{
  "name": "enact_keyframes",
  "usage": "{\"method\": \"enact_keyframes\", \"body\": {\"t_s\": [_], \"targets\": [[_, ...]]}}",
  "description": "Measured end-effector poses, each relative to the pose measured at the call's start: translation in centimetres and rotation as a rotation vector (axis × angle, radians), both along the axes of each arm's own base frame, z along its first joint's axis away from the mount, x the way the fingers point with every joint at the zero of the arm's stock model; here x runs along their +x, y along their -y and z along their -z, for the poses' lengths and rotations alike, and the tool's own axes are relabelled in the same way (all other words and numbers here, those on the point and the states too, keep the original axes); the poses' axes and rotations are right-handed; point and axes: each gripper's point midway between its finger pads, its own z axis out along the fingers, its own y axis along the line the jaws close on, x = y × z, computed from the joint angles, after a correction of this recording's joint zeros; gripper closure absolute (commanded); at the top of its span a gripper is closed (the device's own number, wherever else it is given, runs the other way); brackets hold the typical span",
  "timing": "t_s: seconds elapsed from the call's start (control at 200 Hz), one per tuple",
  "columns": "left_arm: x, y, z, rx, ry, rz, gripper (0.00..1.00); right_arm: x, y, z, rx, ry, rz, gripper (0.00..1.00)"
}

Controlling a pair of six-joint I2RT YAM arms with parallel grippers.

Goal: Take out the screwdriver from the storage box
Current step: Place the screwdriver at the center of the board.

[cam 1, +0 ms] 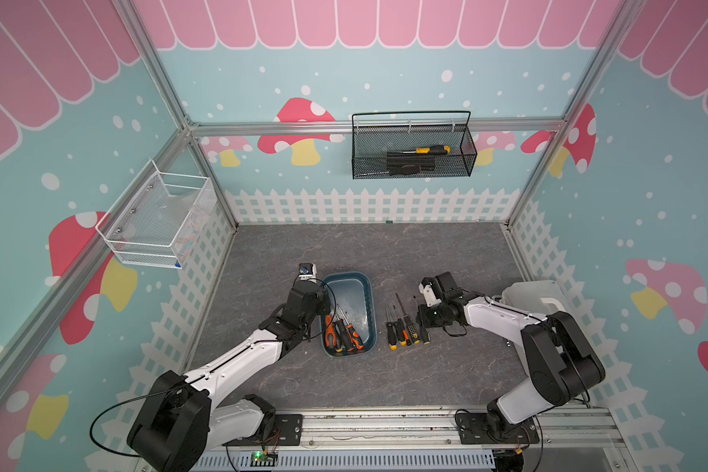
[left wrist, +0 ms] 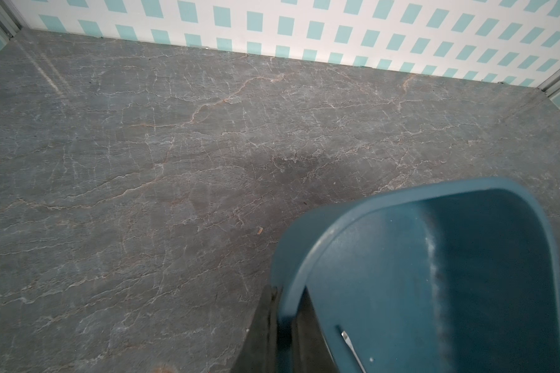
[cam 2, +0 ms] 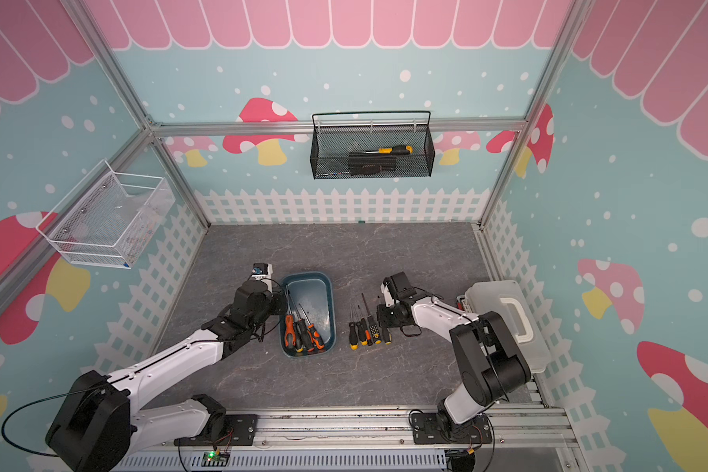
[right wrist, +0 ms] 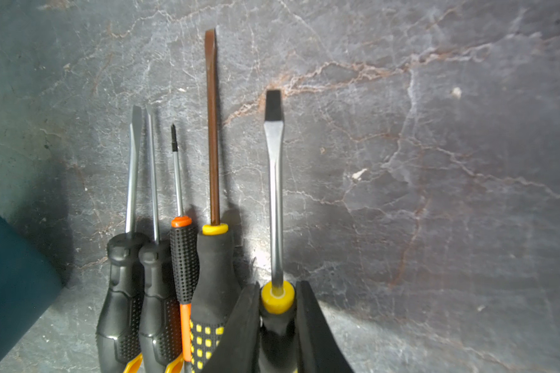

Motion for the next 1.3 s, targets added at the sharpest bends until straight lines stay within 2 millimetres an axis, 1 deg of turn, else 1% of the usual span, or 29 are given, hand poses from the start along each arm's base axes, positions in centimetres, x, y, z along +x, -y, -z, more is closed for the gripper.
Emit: {"method": "enact_keyframes", "body": {"t_s": [0.49, 0.555, 0.625, 0.725, 0.915, 1.026, 1.116, 1.206, 1.296], "targets": [[0.0, 0.0, 0.0, -0.001, 0.0, 0.001, 1.0, 0.2, -0.3, 0.0, 0.02, 0.001, 0.002, 0.75], [0.0, 0.0, 0.0, -0.001, 0.0, 0.001, 1.0, 0.2, -0.4, -0.2, 0.026, 0.005, 0.004, 0.75], [0.0, 0.0, 0.0, -0.001, 0.0, 0.001, 1.0, 0.3, -0.4, -0.9, 0.036, 0.02, 0.01, 0.75], [0.0, 0.0, 0.0, -0.001, 0.0, 0.001, 1.0, 0.5, -0.6, -2.9, 0.063, 0.067, 0.015, 0.74], [0.0, 0.0, -0.1, -0.002, 0.001, 0.002, 1.0, 0.5, -0.8, -7.5, 0.125, 0.159, 0.019, 0.7], [0.0, 0.0, -0.1, -0.003, 0.001, 0.002, 1.0, 0.4, -1.4, -10.4, 0.15, 0.209, 0.008, 0.7], [0.0, 0.1, -0.1, -0.007, 0.0, 0.003, 1.0, -0.3, -3.3, -12.8, 0.163, 0.252, -0.041, 0.69], [0.0, 0.1, -0.1, -0.011, -0.001, 0.002, 1.0, -1.4, -6.4, -15.3, 0.183, 0.297, -0.123, 0.69], [-0.1, 0.2, 0.0, -0.016, -0.003, 0.002, 1.0, -2.5, -9.3, -17.1, 0.2, 0.331, -0.195, 0.69]]}}
